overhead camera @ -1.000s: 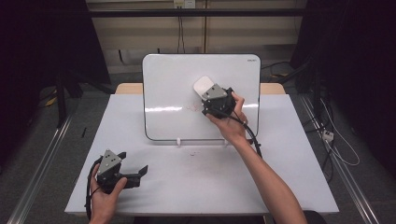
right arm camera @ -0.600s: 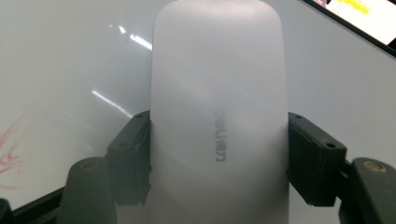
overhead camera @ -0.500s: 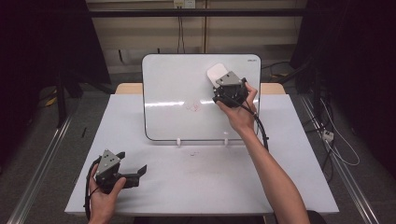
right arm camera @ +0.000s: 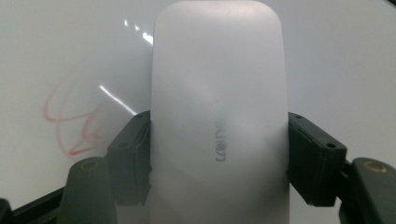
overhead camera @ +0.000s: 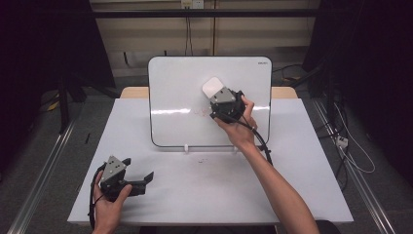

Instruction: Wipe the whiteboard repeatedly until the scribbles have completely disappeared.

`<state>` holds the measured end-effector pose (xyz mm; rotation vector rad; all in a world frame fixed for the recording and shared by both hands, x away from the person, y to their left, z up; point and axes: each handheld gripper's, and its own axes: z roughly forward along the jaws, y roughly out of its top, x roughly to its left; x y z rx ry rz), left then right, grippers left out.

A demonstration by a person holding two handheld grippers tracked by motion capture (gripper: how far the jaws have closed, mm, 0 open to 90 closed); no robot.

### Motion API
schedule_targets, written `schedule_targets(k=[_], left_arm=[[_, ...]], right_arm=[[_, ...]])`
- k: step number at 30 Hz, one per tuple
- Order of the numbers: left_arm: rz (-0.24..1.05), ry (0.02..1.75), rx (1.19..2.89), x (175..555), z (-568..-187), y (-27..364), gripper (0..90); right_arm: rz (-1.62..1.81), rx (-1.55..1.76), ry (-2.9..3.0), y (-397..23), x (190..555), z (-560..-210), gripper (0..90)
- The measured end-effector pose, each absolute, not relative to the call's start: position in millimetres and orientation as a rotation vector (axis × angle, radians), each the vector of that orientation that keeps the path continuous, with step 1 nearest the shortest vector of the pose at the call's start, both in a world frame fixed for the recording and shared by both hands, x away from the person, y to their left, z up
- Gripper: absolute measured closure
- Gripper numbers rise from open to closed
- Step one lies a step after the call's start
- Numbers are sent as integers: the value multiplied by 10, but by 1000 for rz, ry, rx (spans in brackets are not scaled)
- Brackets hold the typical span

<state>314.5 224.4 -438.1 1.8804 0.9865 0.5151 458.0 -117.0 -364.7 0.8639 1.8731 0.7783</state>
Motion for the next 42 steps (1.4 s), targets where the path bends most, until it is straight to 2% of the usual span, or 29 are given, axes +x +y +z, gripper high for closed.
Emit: schedule_targets(k=[10, 29, 42], left_arm=[[517, 982, 1880, 3140, -4374, 2255, 44], [517, 983, 1861, 3126, -4361, 2288, 45], [518, 980, 1867, 3127, -4361, 2276, 44]], right_arm=[[751, 761, 1932, -935, 4441, -3821, 316], [782, 850, 1880, -1098, 4731, -3486, 315], [764, 799, 1879, -948, 4636, -3616, 316]])
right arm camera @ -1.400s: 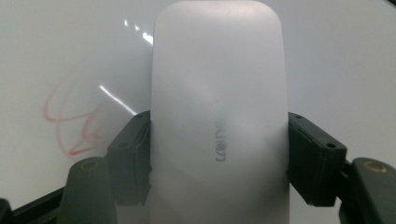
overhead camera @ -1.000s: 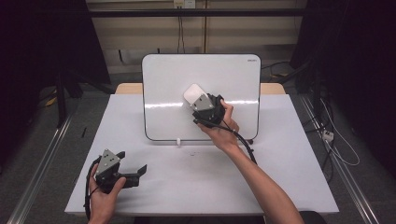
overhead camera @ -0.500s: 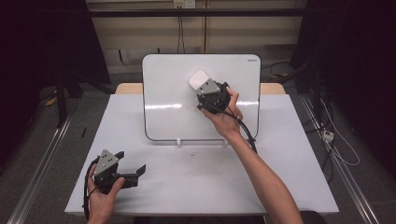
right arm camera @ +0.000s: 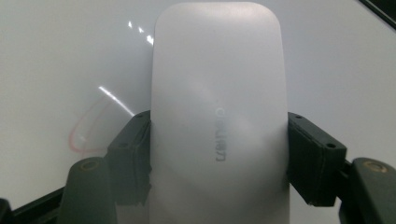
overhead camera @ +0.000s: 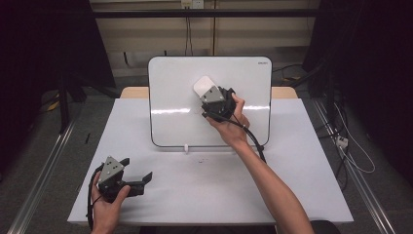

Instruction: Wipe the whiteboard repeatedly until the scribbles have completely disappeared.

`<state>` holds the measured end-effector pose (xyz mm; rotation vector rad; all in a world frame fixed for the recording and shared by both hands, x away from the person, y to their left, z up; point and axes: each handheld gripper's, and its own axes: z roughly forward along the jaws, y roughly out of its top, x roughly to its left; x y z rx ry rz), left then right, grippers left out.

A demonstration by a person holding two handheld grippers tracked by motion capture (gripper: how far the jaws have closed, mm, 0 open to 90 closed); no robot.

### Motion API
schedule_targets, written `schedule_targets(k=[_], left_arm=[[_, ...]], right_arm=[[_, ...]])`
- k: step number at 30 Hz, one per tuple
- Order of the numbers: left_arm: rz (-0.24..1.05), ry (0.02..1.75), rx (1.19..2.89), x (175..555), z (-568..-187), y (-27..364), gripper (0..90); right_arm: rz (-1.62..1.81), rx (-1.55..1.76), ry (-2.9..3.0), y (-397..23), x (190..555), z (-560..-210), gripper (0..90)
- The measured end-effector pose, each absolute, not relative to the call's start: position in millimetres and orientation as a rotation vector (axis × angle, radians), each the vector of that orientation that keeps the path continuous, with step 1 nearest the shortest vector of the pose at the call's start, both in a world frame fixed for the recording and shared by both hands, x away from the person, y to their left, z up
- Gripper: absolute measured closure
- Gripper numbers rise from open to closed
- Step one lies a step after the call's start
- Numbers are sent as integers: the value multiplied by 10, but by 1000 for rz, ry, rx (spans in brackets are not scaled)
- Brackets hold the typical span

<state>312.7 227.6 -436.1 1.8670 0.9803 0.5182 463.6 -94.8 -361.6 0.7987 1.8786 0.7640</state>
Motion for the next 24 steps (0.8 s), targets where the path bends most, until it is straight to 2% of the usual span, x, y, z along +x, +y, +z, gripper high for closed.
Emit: schedule_targets(k=[17, 24], left_arm=[[515, 978, 1866, 3119, -4358, 2273, 45], [518, 978, 1868, 3117, -4361, 2288, 45]], right_arm=[[744, 685, 1959, -750, 4369, -3925, 316], [760, 729, 1952, -908, 4452, -3826, 316]])
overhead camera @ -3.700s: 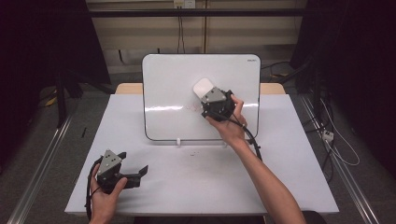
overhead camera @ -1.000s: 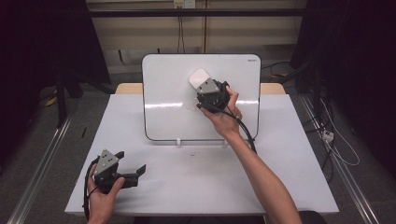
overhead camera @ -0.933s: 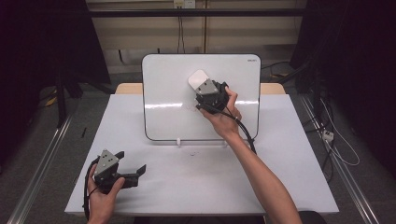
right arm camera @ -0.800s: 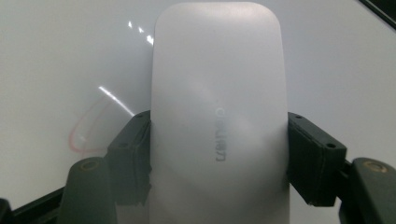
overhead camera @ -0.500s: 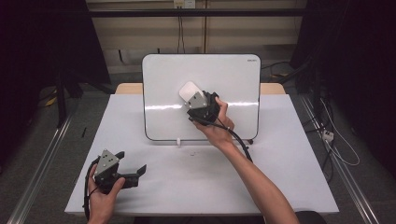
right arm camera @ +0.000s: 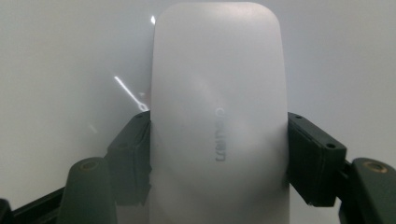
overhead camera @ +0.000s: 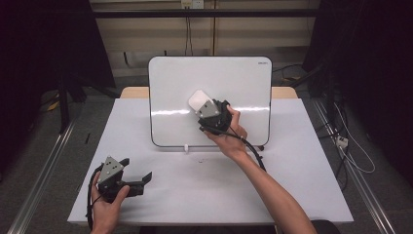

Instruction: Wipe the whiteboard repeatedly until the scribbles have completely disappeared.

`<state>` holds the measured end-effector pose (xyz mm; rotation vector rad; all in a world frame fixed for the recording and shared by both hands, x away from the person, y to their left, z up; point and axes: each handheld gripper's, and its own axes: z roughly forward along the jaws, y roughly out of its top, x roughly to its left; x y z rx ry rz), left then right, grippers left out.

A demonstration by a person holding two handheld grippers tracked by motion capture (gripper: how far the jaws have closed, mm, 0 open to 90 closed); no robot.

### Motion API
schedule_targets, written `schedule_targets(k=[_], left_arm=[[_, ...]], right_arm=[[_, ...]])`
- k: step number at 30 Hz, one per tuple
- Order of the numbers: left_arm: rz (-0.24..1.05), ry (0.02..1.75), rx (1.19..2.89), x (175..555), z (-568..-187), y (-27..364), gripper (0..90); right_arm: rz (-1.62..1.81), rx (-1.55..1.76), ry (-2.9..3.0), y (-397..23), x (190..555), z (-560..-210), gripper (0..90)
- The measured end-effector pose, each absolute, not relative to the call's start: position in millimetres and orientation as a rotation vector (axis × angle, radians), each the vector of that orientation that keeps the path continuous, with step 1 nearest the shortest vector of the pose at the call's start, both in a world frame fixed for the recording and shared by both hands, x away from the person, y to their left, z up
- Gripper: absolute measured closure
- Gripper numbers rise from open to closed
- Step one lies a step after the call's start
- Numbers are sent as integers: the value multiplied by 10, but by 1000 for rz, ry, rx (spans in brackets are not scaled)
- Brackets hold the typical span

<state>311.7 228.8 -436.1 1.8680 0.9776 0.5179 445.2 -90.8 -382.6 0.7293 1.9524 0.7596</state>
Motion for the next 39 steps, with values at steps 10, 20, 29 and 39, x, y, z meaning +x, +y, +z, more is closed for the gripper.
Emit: schedule_targets(k=[10, 20, 29, 39], left_arm=[[521, 980, 1861, 3115, -4354, 2294, 45], [519, 981, 1861, 3111, -4355, 2269, 45], [522, 977, 1871, 3113, -4355, 2264, 45], [518, 976, 1865, 3115, -4353, 2279, 45]], right_arm=[[785, 856, 1871, -1131, 4684, -3549, 316], [770, 801, 1891, -969, 4552, -3713, 316], [750, 696, 1963, -662, 4358, -3964, 316], [727, 607, 2019, -508, 4226, -4108, 316]])
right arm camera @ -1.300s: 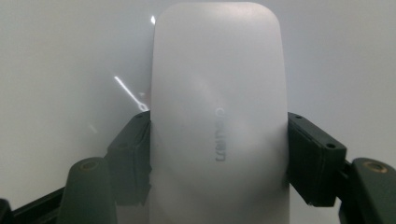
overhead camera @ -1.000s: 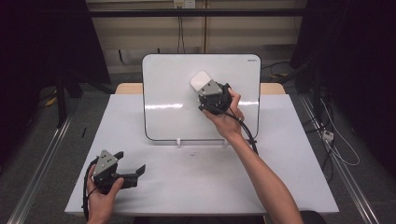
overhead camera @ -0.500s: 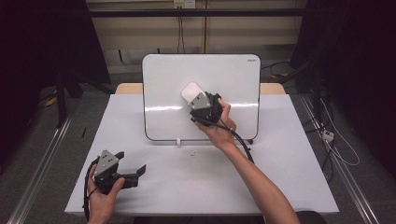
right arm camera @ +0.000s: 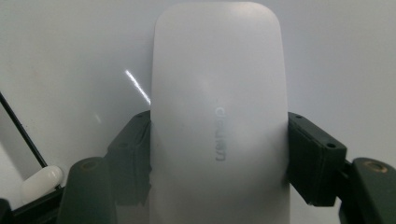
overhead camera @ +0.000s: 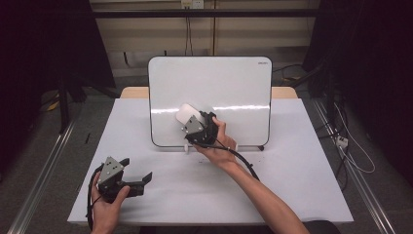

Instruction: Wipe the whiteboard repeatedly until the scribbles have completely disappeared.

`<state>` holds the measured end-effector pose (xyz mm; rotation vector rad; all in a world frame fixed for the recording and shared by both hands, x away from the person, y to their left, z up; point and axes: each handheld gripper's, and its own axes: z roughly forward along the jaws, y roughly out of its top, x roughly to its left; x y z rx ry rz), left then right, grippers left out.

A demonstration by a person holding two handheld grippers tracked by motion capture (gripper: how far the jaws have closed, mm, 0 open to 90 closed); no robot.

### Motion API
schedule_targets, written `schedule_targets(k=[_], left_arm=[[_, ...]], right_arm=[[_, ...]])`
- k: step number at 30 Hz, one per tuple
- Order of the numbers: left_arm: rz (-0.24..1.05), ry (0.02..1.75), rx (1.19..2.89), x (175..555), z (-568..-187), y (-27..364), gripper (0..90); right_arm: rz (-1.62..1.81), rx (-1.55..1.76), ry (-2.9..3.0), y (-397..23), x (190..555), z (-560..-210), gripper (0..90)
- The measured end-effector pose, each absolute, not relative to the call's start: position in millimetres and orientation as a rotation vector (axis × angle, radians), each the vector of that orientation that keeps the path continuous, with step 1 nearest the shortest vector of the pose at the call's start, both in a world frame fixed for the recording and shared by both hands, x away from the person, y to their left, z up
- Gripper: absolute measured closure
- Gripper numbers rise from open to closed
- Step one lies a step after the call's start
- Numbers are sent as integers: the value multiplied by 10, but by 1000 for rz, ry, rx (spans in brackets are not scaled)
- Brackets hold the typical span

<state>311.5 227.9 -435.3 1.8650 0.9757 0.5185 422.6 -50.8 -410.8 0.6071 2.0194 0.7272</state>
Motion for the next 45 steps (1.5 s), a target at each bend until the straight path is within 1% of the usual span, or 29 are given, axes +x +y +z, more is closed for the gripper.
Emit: schedule_targets(k=[4, 9, 16, 23, 27, 31, 35, 45], left_arm=[[518, 975, 1867, 3120, -4355, 2282, 44], [516, 980, 1859, 3118, -4357, 2281, 44], [519, 976, 1861, 3114, -4353, 2291, 45], [518, 976, 1860, 3114, -4354, 2293, 45], [519, 980, 1859, 3116, -4357, 2293, 44], [521, 977, 1870, 3114, -4357, 2285, 45], [519, 980, 1864, 3116, -4361, 2273, 45], [524, 979, 1874, 3117, -4359, 2267, 45]], right_arm=[[733, 611, 2024, -529, 4242, -4093, 316], [753, 669, 2000, -682, 4321, -3998, 315], [779, 795, 1926, -1010, 4527, -3740, 316], [803, 931, 1835, -1426, 4728, -3474, 316], [820, 981, 1799, -1582, 4753, -3428, 316], [805, 983, 1787, -1544, 4707, -3467, 316], [796, 951, 1819, -1455, 4614, -3589, 316], [774, 788, 1939, -947, 4401, -3881, 316]])
